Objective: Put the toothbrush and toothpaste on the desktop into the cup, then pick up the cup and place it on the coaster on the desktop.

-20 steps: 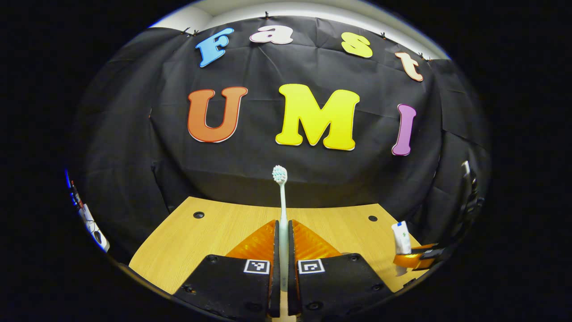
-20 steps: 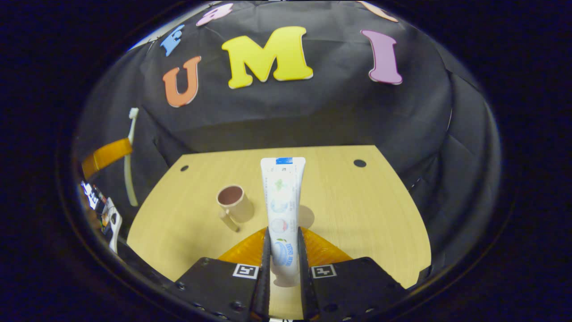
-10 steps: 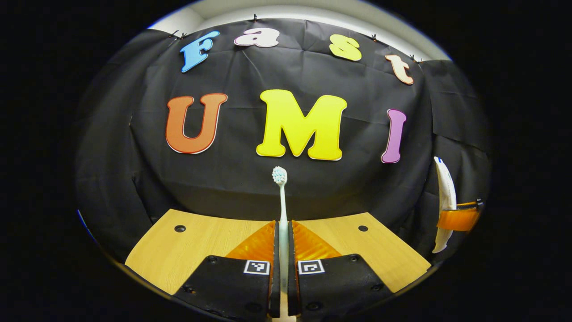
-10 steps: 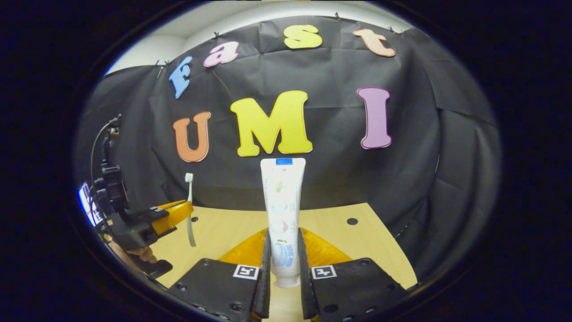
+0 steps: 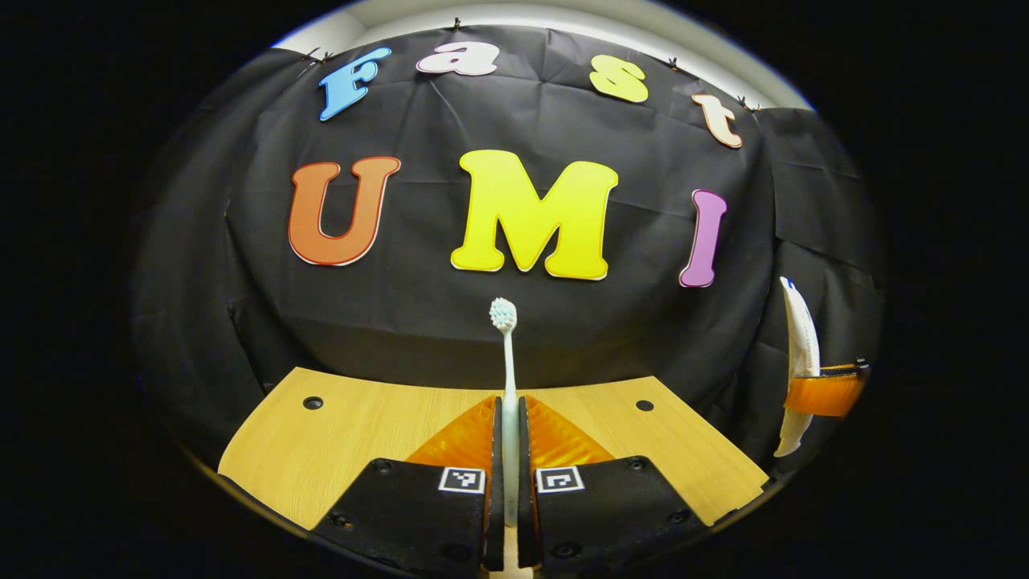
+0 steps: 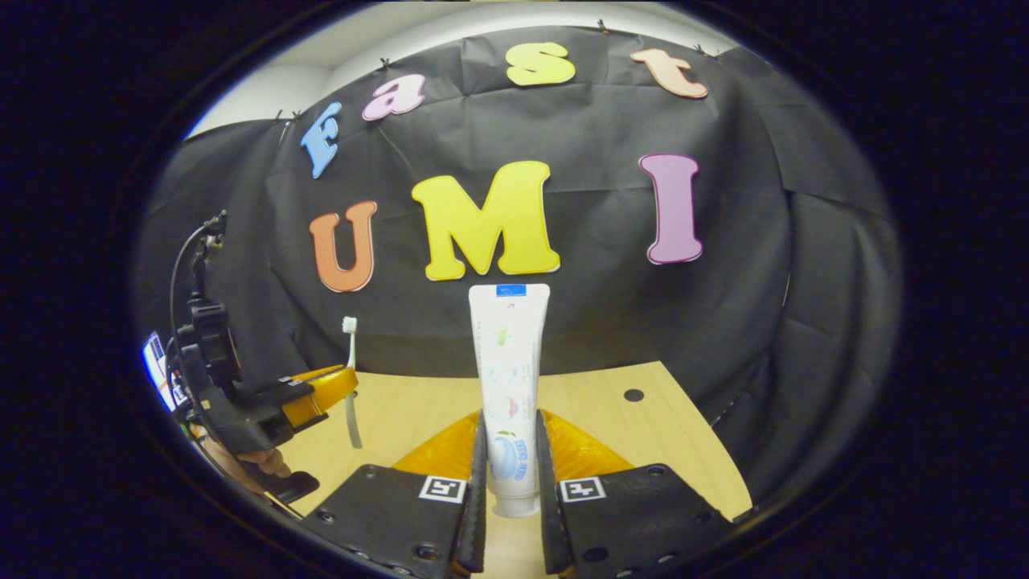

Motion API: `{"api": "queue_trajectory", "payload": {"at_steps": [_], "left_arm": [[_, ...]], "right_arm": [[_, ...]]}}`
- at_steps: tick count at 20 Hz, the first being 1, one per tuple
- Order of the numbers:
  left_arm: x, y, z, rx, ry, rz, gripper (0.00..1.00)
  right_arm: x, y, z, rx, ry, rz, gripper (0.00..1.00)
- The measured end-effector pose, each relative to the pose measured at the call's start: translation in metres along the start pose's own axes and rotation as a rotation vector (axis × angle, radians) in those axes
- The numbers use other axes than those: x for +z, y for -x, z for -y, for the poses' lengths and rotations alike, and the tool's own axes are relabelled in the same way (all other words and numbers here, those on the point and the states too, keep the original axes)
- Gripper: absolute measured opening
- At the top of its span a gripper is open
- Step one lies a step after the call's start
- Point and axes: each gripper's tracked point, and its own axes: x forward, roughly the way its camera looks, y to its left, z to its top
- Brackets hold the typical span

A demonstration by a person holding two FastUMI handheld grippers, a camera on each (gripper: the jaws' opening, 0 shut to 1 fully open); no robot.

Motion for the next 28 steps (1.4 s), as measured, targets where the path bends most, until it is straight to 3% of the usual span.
{"api": "queue_trajectory", "payload": {"at_steps": [9,20,22,26,28], "left_arm": [[-0.04,-0.048,0.007,-0.012,-0.026,-0.013,0.11],[-0.111,-0.133,0.003,-0.021,-0.007,-0.043,0.12],[-0.13,-0.142,0.006,-0.053,0.013,-0.076,0.12],[-0.149,-0.142,0.002,-0.028,-0.02,-0.106,0.13],[-0.152,-0.136,0.013,-0.083,0.002,-0.109,0.15]], "right_arm": [[-0.015,0.009,0.02,-0.049,0.046,-0.04,0.29],[-0.054,0.037,0.09,-0.237,0.034,-0.145,0.3],[-0.055,0.038,0.098,-0.245,0.008,-0.149,0.3],[-0.054,0.039,0.097,-0.223,0.012,-0.14,0.28],[-0.059,0.038,0.095,-0.204,0.012,-0.148,0.28]]}}
